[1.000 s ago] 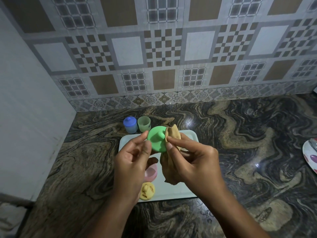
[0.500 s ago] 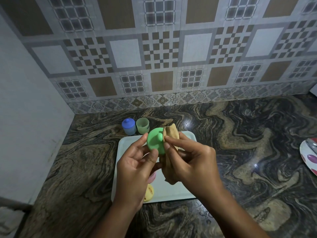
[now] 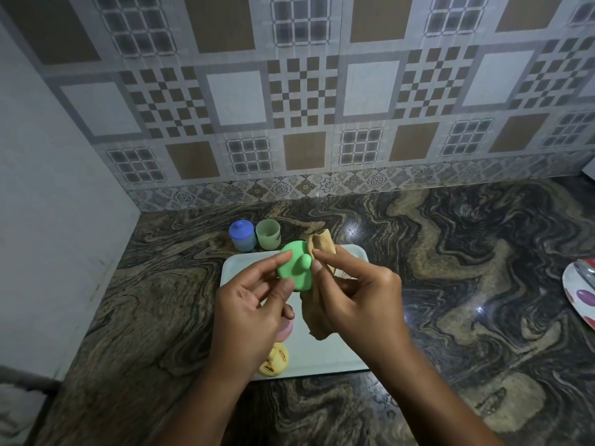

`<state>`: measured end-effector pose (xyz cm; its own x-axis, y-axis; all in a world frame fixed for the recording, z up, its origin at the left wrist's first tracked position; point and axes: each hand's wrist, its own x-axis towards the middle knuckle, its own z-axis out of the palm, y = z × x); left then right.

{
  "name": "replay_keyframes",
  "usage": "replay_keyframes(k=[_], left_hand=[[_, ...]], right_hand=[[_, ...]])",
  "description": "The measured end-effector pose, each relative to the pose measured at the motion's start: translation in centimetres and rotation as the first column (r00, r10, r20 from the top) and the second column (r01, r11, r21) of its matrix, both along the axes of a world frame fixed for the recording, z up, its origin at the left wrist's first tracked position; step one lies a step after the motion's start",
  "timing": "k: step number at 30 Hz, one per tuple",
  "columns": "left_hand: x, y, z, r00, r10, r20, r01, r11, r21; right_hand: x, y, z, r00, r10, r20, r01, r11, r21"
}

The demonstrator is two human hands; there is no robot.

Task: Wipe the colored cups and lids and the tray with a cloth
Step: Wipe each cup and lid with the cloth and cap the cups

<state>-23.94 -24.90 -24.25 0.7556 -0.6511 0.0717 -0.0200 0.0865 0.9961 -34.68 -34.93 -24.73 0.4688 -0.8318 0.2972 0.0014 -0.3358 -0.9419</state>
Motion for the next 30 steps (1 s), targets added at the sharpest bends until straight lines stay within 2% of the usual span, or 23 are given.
replay_keyframes(k=[2,6,10,13,16,18,20,22,24,26,30], left_hand=[[-0.5,-0.1,0.3,0.999,0.000,0.044,-0.002,0.999,0.034],[-0.6,0.0,0.5,0.967,0.039,0.252,-0.051,0.998,0.038],[-0.3,0.0,0.7,0.981,0.070,0.182,-0.083,0.995,0.062],[0.1,-0.1,0.8,0.970,0.079,0.230,-0.104,0.990,0.098],[0.8,-0.1,0.0,0.938,0.110,0.327,-0.153,0.982,0.109],[1.6,-0.2,-0.8,0.883,0.134,0.450,-0.207,0.972,0.116],[3.1,-0.4,-1.5,0.821,0.143,0.553,-0.251,0.960,0.123],[5.1,-0.9,-2.3,0.762,0.141,0.632,-0.280,0.952,0.125],[7.2,-1.7,-2.9,0.723,0.132,0.679,-0.296,0.946,0.132],[9.3,-2.8,-3.6,0.696,0.107,0.710,-0.312,0.936,0.165],[12.7,-6.1,-5.0,0.679,0.042,0.733,-0.330,0.909,0.255]], right_hand=[[0.1,-0.1,0.1,0.999,-0.021,-0.040,0.023,0.997,0.068],[0.1,-0.2,0.4,1.000,-0.002,-0.012,0.004,0.987,0.163],[-0.2,0.0,0.7,0.999,0.039,0.036,-0.045,0.982,0.182],[-0.3,0.3,0.4,0.994,0.072,0.078,-0.086,0.978,0.188],[0.0,0.4,-0.6,0.994,0.093,0.051,-0.099,0.983,0.152],[0.3,0.2,-1.3,0.995,0.090,0.031,-0.092,0.992,0.082],[0.9,-0.3,-2.0,0.998,0.060,0.009,-0.058,0.992,-0.108],[2.0,-1.4,-2.7,0.999,0.038,-0.002,-0.036,0.942,-0.335],[3.6,-3.0,-3.5,1.000,0.006,-0.022,-0.016,0.868,-0.496],[5.5,-4.9,-4.7,0.997,-0.013,-0.078,-0.034,0.821,-0.569],[9.6,-8.7,-6.7,0.967,-0.002,-0.254,-0.153,0.794,-0.588]])
